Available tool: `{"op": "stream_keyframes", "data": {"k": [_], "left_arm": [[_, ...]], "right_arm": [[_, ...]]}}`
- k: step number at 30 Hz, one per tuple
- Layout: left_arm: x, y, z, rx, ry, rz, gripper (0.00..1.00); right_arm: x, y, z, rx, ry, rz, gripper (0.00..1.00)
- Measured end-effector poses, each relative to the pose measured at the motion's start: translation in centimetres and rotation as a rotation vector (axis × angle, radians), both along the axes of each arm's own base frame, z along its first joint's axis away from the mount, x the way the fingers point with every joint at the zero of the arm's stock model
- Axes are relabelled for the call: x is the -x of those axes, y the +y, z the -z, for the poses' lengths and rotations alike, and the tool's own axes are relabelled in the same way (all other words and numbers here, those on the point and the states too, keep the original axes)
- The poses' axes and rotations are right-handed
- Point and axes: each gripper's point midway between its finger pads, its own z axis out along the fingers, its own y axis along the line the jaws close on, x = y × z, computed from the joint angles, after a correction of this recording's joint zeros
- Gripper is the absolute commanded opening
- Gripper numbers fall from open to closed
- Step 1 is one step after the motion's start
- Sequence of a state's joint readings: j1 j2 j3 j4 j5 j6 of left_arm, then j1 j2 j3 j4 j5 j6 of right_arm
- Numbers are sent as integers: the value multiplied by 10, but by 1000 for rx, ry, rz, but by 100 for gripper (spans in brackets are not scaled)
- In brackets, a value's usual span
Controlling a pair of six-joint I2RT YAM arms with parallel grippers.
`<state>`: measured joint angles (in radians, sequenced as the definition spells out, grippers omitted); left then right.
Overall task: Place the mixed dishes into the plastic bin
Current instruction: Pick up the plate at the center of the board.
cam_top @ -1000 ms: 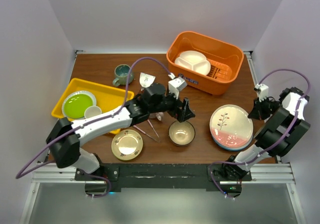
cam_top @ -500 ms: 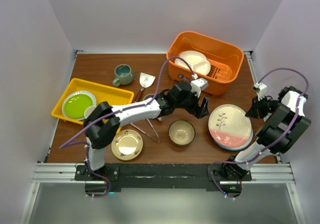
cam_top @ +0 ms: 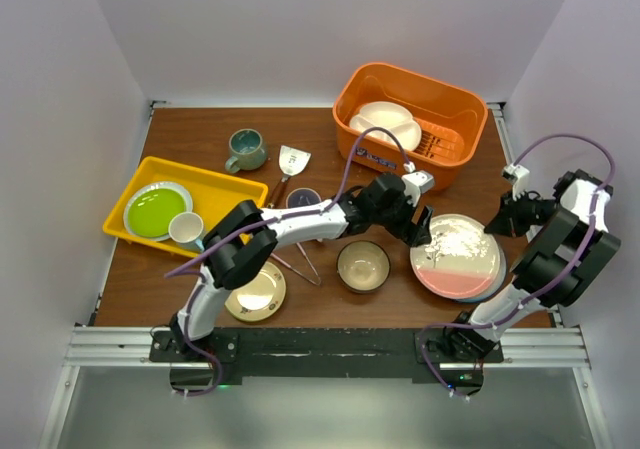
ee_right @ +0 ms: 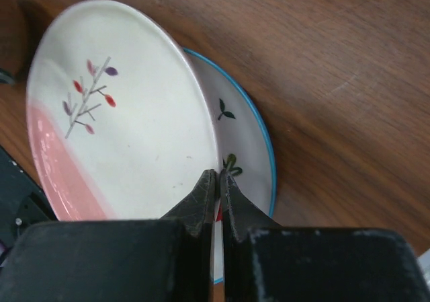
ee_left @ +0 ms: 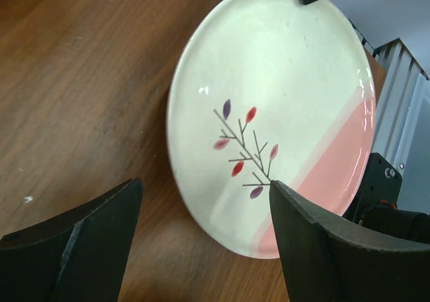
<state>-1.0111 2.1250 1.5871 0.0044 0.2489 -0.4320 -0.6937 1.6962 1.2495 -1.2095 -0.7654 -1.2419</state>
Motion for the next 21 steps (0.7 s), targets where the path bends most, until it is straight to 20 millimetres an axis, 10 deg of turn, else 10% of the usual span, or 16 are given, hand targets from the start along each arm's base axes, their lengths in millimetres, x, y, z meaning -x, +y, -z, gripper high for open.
{"op": "stream_keyframes", "data": {"k": [21], "left_arm": [[24, -10, 38, -55, 117, 85, 72]], "right_arm": [[1, 10, 6, -47, 51, 3, 0]]}}
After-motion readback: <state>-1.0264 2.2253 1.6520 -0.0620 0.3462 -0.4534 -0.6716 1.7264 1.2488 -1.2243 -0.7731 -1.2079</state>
